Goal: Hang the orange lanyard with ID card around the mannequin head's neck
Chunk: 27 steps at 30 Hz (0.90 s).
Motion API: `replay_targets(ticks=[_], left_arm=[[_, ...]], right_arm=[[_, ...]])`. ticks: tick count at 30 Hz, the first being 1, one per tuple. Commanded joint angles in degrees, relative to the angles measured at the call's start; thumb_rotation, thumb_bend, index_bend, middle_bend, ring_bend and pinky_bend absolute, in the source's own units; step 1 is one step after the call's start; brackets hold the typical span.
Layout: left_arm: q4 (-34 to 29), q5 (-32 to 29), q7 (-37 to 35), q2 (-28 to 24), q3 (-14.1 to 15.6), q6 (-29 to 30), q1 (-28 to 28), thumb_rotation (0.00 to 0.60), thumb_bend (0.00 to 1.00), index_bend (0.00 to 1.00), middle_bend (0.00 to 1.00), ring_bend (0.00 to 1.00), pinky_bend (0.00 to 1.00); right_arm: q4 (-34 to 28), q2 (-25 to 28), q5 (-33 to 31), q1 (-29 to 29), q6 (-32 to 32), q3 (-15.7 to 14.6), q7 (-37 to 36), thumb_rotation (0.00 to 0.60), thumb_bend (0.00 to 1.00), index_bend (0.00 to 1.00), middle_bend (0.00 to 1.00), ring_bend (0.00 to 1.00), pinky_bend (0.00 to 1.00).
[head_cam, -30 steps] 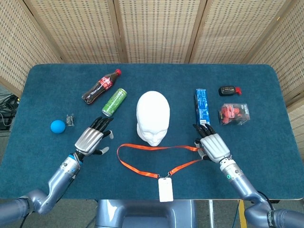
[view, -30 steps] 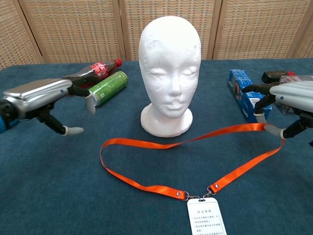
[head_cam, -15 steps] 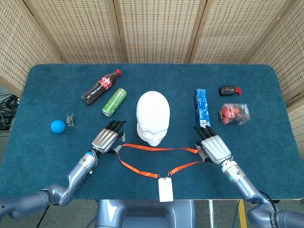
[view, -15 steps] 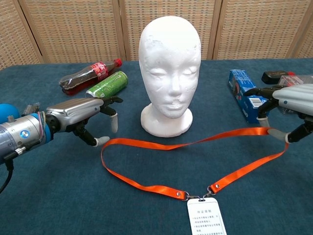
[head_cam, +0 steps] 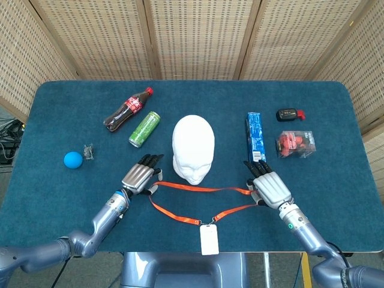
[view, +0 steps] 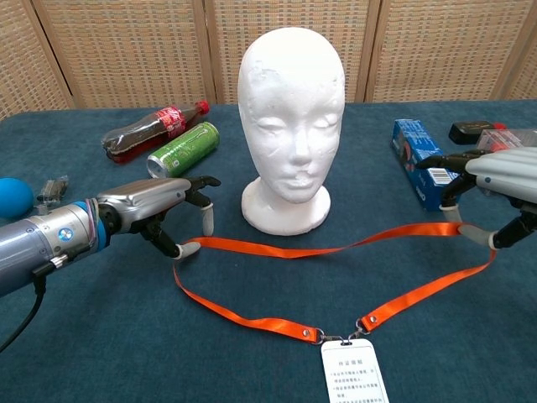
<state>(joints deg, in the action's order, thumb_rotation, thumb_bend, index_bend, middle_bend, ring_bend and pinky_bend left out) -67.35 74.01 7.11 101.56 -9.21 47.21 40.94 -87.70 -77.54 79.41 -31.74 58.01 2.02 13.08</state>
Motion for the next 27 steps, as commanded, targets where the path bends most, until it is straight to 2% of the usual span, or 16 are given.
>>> replay_targets(ticks=[1,6,16,27], left_arm=[[0.6,-0.5,0.4,0.6,0.1,-0.3,0.4,0.600,0.40,0.48,0.00,0.00,0.00],[0.8,-1.4,0.5,0.9,0.0,-0.6,0.7,0.600,0.40,0.48,0.00,0.00,0.00],[0.1,-3.2,1.7,0.9,0.0,-0.5,1.0,0.600,0.44,0.59,0.00,0.00,0.00],[-0.7,-3.3,2.6,0.8,0.4,0.5,1.1,0.600,0.44,0.63,0.00,0.00,0.00]], right_arm=[[0.0,-0.1,0.0,0.0,-0.1,0.0,0.0,0.600,0.73,0.70,0.00,0.00,0.00],[0.1,-0.3,-0.1,-0.1,-0.4,0.1,0.0,0.600,0.73,0.70,0.00,0.00,0.00],[-0.1,-0.7,0.1,-0.2,-0.5,0.2,0.2,0.600,0.73,0.70,0.00,0.00,0.00],[-0.3,-0.4,0.6,0.0,-0.2,0.0,-0.2,0.600,0.73,0.70,0.00,0.00,0.00]])
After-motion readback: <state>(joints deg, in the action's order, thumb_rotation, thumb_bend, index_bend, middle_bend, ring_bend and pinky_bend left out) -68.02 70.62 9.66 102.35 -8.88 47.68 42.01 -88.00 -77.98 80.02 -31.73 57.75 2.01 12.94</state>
